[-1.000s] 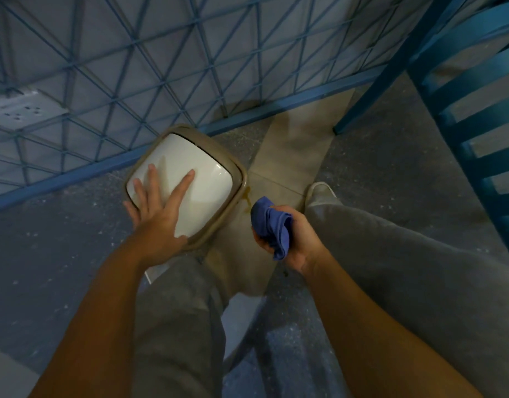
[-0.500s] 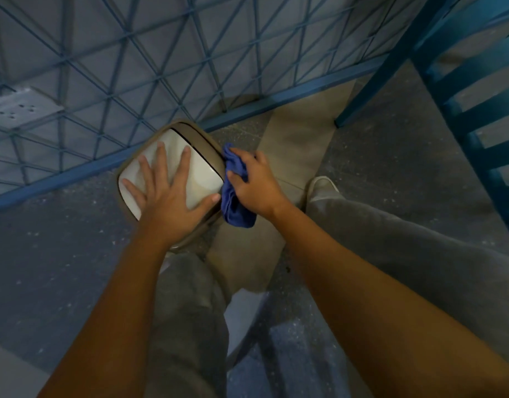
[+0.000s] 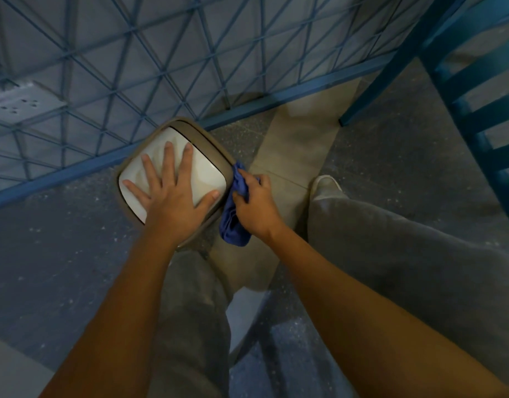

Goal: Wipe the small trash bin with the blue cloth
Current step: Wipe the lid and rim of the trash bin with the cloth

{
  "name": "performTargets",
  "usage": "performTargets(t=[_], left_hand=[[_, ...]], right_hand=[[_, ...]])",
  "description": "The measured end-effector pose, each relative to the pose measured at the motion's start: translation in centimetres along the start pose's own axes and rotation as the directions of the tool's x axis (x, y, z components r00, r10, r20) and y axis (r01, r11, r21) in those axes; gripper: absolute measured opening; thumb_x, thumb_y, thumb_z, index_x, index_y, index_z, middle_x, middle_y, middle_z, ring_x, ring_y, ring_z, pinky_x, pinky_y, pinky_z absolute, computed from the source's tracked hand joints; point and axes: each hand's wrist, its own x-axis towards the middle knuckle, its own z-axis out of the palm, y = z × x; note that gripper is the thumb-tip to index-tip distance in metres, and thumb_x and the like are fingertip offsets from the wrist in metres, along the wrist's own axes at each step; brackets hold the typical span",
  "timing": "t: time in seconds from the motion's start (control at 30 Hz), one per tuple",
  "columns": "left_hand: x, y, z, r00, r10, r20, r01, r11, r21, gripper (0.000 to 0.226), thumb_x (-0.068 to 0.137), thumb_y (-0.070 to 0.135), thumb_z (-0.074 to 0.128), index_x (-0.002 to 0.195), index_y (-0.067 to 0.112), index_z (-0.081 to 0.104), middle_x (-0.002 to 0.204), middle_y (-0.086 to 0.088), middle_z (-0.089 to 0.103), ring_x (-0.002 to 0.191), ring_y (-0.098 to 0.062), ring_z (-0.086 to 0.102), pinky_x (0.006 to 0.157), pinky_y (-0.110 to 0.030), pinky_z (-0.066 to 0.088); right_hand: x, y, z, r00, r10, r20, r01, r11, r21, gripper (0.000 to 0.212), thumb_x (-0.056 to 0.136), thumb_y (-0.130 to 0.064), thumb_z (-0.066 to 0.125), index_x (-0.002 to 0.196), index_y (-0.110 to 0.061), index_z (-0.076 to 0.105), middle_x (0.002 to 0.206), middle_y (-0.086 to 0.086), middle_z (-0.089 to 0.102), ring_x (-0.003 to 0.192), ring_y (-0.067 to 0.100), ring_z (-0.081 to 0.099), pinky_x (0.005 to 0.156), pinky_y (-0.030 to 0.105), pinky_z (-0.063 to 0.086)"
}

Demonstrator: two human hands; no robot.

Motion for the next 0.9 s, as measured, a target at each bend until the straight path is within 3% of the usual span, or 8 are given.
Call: performTargets(t=[0.3,0.47,0.6,0.7,0.8,0.9], left_hand=[[0.0,0.1,0.0,1.000,-0.025,0.006,0.025,1.000,-0.013,0.086,0.084,0.060,0.045,0.146,0.033,-0.008,0.157,0.000,-0.015,0.142,-0.036,-0.019,0.105,-0.067,-0.011],[0.0,0.0,0.0,1.000,-0.025,0.009,0.025,1.000,-0.006,0.086,0.084,0.059,0.045,0.146,0.033,-0.008,0.157,0.000,-0.015,0.142,-0.035,-0.018,0.105,-0.067,-0.011],[0.0,-0.1,0.0,1.000,-0.012,0.007,0.012,1.000,-0.003,0.086,0.083,0.060,0.046,0.146,0.033,-0.008,0.157,0.000,-0.014,0.142,-0.035,-0.016,0.105,-0.067,-0.010],[0.1,-0.1,0.1,1.000,-0.012,0.002,0.012,1.000,-0.012,0.086,0.083,0.059,0.046,0.146,0.033,-0.007,0.157,0.000,-0.013,0.142,-0.035,-0.016,0.105,-0.067,-0.010],[0.0,-0.1,0.0,1.000,-0.021,0.006,0.021,1.000,-0.015,0.086,0.083,0.060,0.046,0.146,0.034,-0.007,0.157,0.001,-0.013,0.142,-0.035,-0.016,0.105,-0.067,-0.010],[0.0,-0.1,0.0,1.000,-0.025,0.008,0.025,0.999,-0.020,0.086,0.083,0.059,0.047,0.145,0.034,-0.007,0.157,0.001,-0.013,0.142,-0.035,-0.016,0.105,-0.067,-0.010]], right_hand=[[-2.5,0.4,2.6,0.998,0.069,-0.015,-0.067,0.994,0.088,0.057,0.092,-0.010,0.049,0.144,-0.011,0.027,0.139,0.015,0.031,0.125,0.029,0.040,0.106,0.030,0.034],[-4.0,0.8,3.2,0.996,-0.043,0.078,0.060,0.971,-0.230,0.057,0.092,-0.016,0.049,0.143,-0.011,0.027,0.134,0.013,0.034,0.121,0.030,0.039,0.102,0.036,0.036],[-4.0,0.8,1.6,0.977,-0.112,0.183,0.204,0.752,-0.627,0.057,0.092,-0.014,0.046,0.144,-0.010,0.023,0.142,0.014,0.027,0.124,0.032,0.033,0.098,0.043,0.037],[-3.8,0.6,1.1,0.967,-0.180,0.178,0.252,0.602,-0.757,0.051,0.091,-0.013,0.048,0.139,-0.010,0.033,0.139,0.013,0.031,0.119,0.032,0.038,0.089,0.042,0.041],[-4.1,0.9,2.0,0.952,-0.265,0.155,0.271,0.488,-0.830,0.045,0.069,-0.025,0.073,0.111,-0.016,0.064,0.113,0.005,0.059,0.089,0.024,0.058,0.062,0.033,0.048],[-4.0,1.1,2.6,0.951,-0.259,0.172,0.273,0.430,-0.861,0.045,0.052,-0.030,0.082,0.095,-0.020,0.072,0.092,0.000,0.066,0.071,0.018,0.061,0.049,0.027,0.045]])
